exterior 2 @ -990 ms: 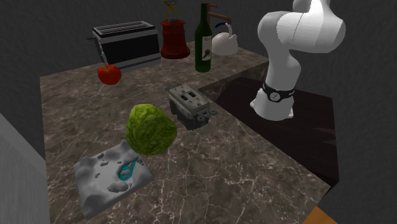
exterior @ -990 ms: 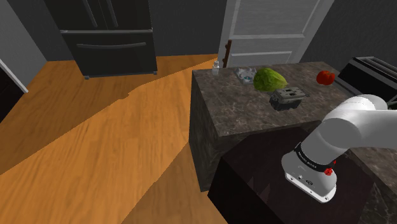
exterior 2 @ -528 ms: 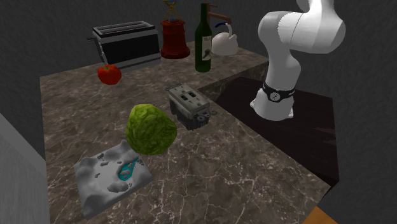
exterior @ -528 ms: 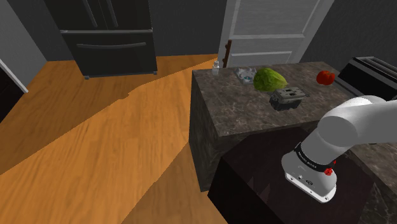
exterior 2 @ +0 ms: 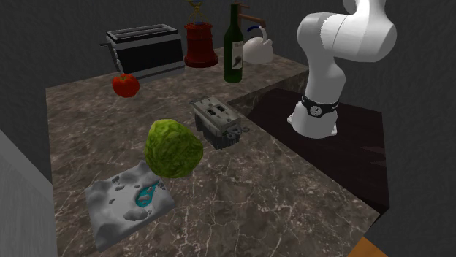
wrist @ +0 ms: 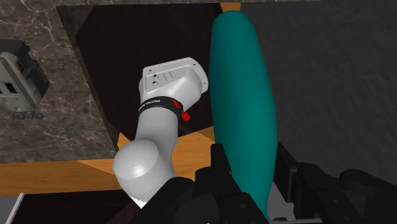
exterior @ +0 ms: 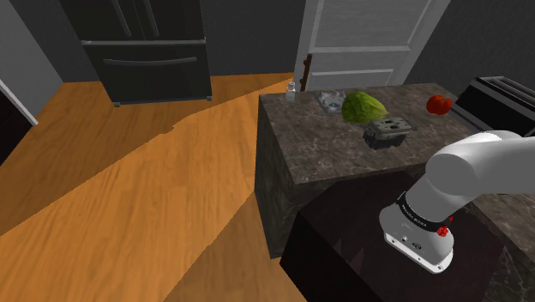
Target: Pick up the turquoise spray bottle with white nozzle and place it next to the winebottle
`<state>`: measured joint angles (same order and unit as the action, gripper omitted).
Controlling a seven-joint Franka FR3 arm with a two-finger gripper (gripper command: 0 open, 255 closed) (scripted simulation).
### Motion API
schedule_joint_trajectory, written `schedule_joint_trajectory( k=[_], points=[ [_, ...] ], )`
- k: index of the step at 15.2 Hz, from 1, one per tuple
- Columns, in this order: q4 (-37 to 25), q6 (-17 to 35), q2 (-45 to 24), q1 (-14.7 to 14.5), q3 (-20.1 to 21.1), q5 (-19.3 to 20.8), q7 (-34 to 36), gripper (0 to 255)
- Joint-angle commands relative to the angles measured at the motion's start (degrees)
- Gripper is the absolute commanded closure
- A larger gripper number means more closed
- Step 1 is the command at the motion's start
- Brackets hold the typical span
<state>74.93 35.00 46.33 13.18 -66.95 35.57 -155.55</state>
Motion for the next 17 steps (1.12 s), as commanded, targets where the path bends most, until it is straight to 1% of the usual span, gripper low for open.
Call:
schedule_joint_trajectory(
  k=[1, 8, 17],
  points=[
    [2.7, 1.5, 1.1, 1.2, 0.5, -0.1, 0.8, 255],
    [11.1, 6.0, 4.8, 4.9, 1.6, 0.4, 2.8, 255],
    [20.0, 11.1, 9.1, 8.0, 1.4, 2.0, 4.5, 255]
  ],
)
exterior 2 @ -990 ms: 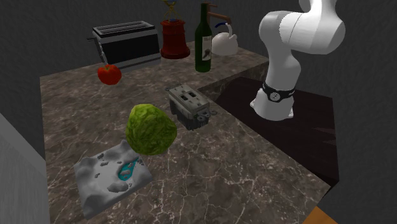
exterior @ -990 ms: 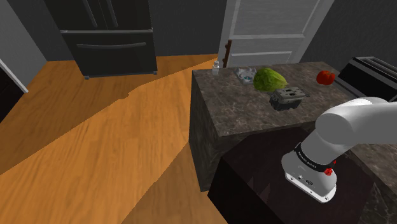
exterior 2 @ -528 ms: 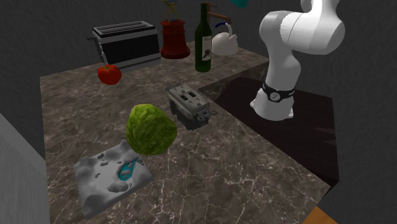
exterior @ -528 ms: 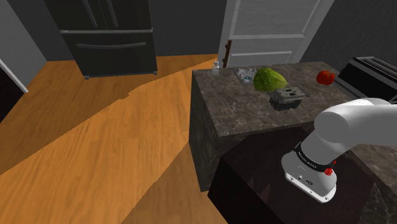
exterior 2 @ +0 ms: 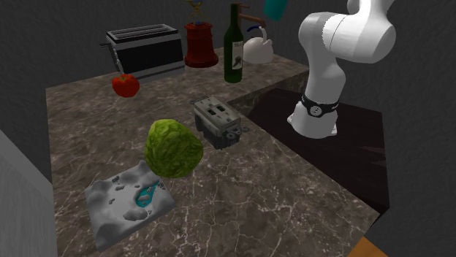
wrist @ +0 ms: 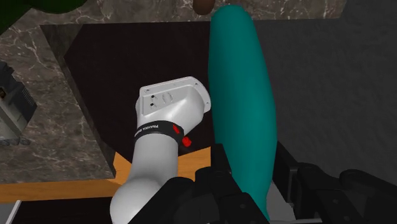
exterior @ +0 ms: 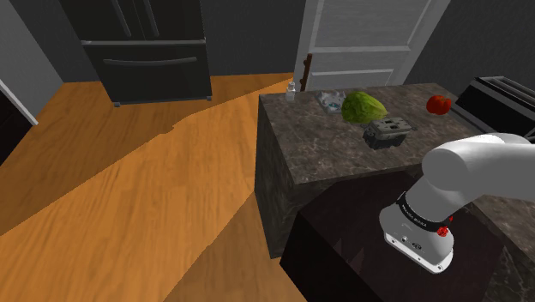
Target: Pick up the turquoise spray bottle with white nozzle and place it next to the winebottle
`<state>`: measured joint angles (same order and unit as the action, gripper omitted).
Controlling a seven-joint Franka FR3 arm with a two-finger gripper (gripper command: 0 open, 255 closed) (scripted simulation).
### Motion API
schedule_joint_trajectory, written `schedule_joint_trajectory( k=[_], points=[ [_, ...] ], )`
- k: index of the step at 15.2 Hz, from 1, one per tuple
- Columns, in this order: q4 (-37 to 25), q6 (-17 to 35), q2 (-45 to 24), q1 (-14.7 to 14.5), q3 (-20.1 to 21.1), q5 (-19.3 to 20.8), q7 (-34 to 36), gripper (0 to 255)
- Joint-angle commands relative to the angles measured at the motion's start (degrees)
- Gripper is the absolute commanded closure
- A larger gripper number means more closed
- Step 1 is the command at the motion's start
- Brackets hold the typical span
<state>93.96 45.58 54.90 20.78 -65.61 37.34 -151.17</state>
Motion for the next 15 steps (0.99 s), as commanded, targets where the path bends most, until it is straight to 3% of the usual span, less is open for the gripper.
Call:
schedule_joint_trajectory(
  k=[1, 15],
  points=[
    [1.9, 1.1, 0.9, 0.7, -0.1, 0.4, 0.3, 255],
    [12.7, 8.1, 6.6, 3.6, -3.0, 4.4, 2.1, 255]
  ],
)
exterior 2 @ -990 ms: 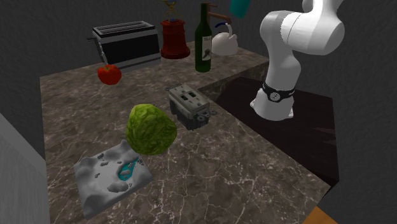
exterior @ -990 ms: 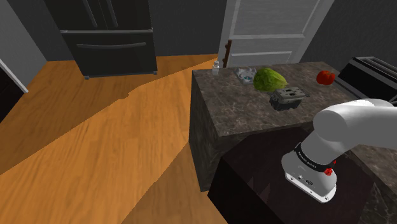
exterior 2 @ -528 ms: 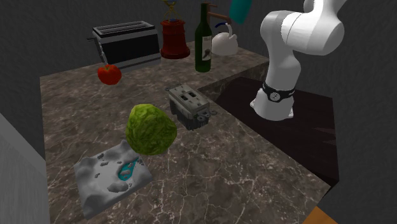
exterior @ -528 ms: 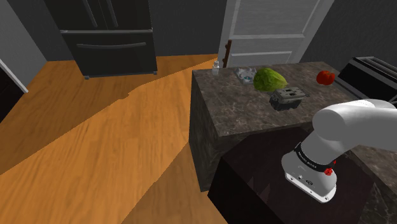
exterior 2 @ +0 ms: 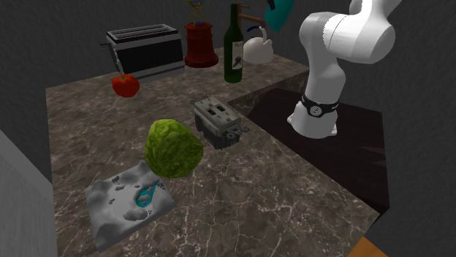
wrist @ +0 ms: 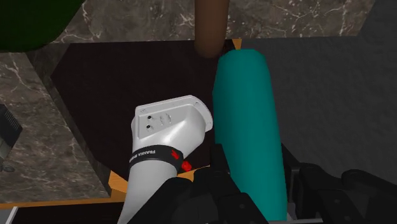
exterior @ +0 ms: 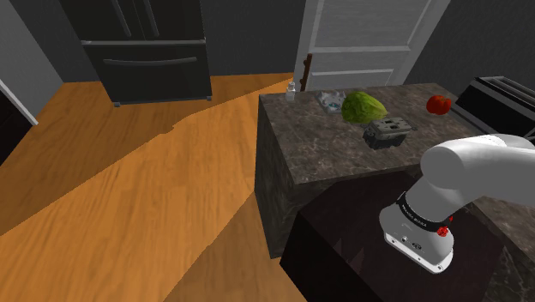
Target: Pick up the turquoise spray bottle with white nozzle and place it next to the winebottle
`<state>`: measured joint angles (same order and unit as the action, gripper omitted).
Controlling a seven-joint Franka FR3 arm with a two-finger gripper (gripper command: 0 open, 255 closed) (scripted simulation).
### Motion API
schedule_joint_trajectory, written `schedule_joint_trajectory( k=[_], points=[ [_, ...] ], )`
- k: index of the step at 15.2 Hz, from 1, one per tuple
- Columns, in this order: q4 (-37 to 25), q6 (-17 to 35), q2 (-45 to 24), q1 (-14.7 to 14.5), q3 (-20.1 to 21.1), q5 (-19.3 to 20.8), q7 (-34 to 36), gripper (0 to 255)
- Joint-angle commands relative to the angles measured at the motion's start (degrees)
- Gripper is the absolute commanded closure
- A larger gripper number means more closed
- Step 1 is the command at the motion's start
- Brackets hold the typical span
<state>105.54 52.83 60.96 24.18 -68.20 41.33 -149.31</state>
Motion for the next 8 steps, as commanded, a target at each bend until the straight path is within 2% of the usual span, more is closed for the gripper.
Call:
schedule_joint_trajectory(
  k=[1, 8],
  points=[
    [1.8, 1.4, 0.9, 0.4, -0.7, 0.7, 0.3, 255],
    [6.1, 4.5, 3.6, 1.2, -2.9, 3.3, 1.1, 255]
  ],
)
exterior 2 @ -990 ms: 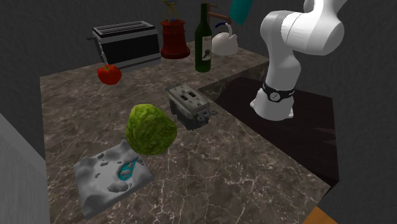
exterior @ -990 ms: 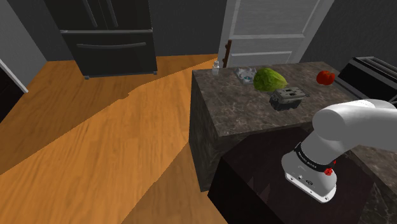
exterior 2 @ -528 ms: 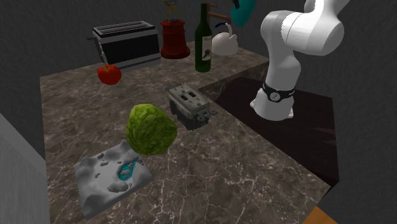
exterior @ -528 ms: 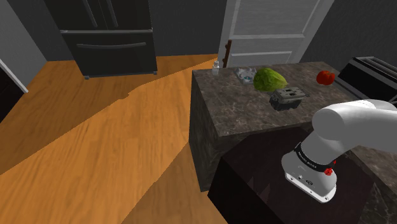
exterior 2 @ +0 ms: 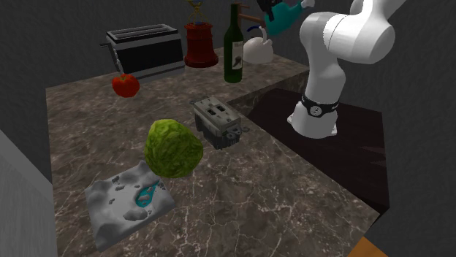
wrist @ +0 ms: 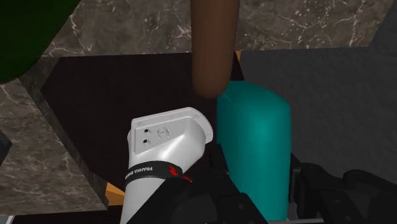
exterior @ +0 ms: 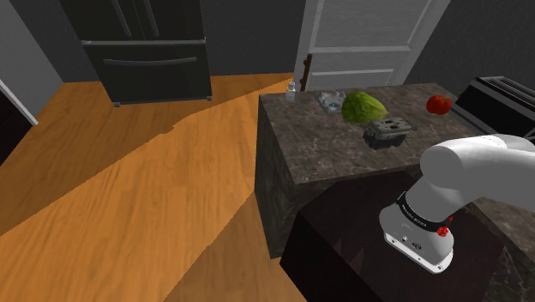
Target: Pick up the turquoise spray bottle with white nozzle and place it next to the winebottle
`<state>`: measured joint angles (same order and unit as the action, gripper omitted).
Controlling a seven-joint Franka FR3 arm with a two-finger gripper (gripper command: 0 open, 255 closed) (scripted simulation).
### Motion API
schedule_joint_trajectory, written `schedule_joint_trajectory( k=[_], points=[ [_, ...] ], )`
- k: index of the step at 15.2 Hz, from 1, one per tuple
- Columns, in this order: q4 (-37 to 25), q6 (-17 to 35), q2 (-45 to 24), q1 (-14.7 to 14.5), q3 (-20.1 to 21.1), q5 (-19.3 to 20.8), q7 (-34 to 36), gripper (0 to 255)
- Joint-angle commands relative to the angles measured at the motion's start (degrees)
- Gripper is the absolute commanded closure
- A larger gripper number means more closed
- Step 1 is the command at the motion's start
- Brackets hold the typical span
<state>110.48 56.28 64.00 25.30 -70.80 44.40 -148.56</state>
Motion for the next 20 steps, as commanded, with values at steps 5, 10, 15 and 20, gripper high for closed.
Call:
schedule_joint_trajectory(
  k=[5, 10, 15, 20],
  points=[
    [3.8, 3.0, 2.6, 0.4, -2.1, 2.3, 0.9, 255],
    [6.0, 4.4, 5.2, 0.4, -3.9, 4.9, 1.8, 255],
    [7.8, 5.0, 8.7, 0.1, -5.5, 8.1, 3.0, 255],
    [9.2, 3.8, 14.4, -0.7, -6.6, 12.5, 5.1, 255]
  ],
)
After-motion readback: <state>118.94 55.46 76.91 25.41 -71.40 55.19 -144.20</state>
